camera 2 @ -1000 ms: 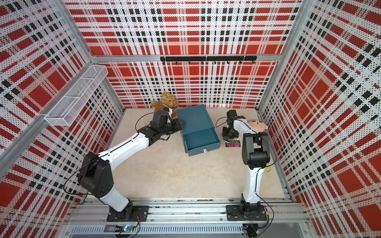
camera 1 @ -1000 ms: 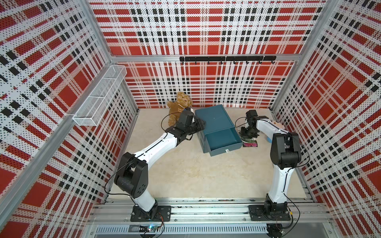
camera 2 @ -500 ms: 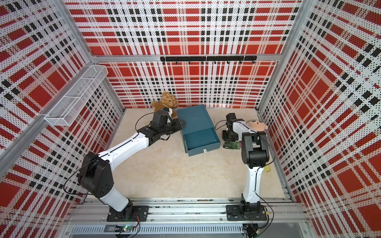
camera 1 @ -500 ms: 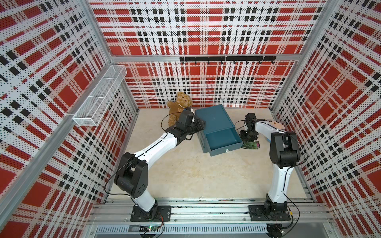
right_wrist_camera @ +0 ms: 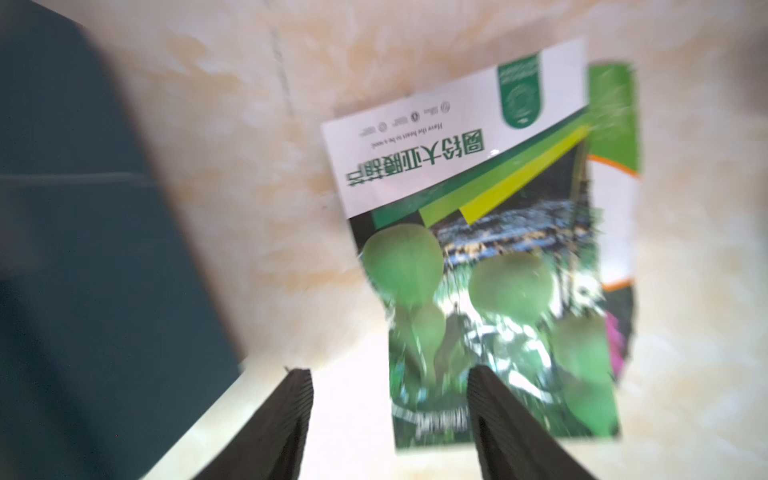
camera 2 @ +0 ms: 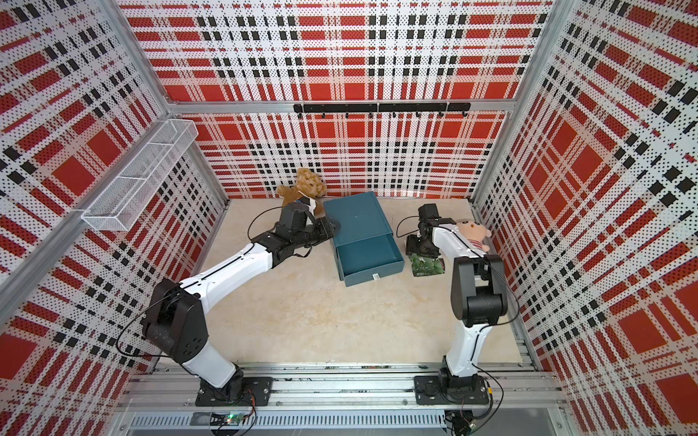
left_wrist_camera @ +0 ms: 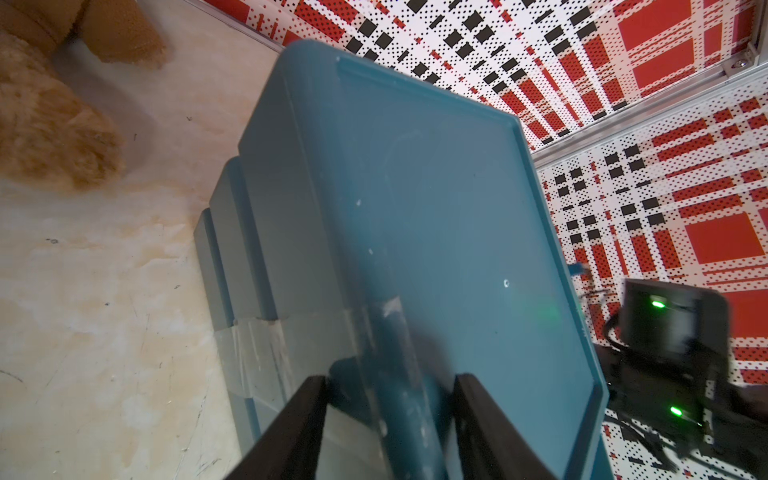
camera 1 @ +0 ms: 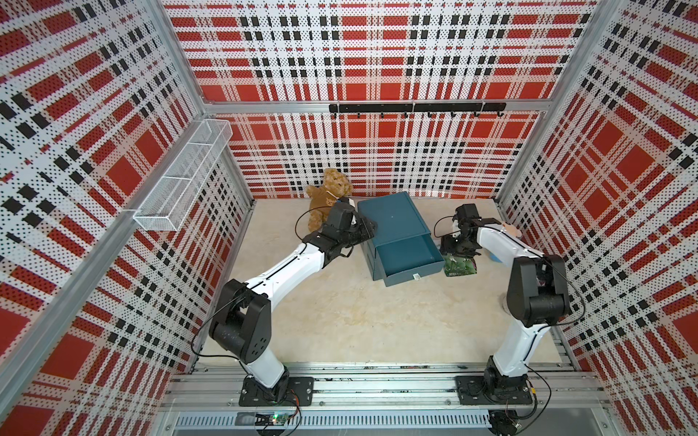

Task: Take the seed bags out of the drawer
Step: Place the seed packet at the center of the board, then close the drawer in the storage box.

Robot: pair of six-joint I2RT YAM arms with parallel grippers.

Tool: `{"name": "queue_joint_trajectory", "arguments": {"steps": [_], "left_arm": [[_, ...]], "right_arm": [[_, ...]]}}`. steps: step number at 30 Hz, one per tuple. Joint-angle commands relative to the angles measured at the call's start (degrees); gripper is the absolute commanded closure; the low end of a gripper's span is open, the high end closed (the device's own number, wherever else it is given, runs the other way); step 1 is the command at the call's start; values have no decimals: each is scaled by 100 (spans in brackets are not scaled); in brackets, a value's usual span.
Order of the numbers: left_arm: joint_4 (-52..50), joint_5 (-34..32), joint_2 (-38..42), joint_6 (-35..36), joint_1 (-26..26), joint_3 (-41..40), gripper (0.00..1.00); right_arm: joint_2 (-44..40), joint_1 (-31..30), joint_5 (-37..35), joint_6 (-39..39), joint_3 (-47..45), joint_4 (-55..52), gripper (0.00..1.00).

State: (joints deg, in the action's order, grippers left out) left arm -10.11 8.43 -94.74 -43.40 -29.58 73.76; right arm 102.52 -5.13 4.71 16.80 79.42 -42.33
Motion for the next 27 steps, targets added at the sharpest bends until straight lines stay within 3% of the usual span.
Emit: {"name": "queue_joint_trajectory", "arguments": {"steps": [1,5,8,10,13,19,27], "left_arm": [[-1019,1,-252,86,4,-240,47],[-1018,-3,-229,78,-8,-236,47],[-1019,8,-239,70,-14,-239,47],[-1015,12,-258,77,-40,-239,47],[-1019,-15,-247,60,-74,-264,47],[-1019,-7,-282,84,-115,-240,47],[-1019,39,-351,103,-130,-177,47]], "right_arm": [[-950,-6,186,335,-363,-51,30],[-2141,-6,362,660,-1180,-35,36],[-3172,-15,701,967,-1945,53,56],[-3822,-85,1008,1130,-2425,168,77],[-4739,-359,1247,1316,-2889,295,99],[-5629,-931,1813,1858,-3458,790,100],[-4884,-1499,1673,1935,-3329,1268,100]]}}
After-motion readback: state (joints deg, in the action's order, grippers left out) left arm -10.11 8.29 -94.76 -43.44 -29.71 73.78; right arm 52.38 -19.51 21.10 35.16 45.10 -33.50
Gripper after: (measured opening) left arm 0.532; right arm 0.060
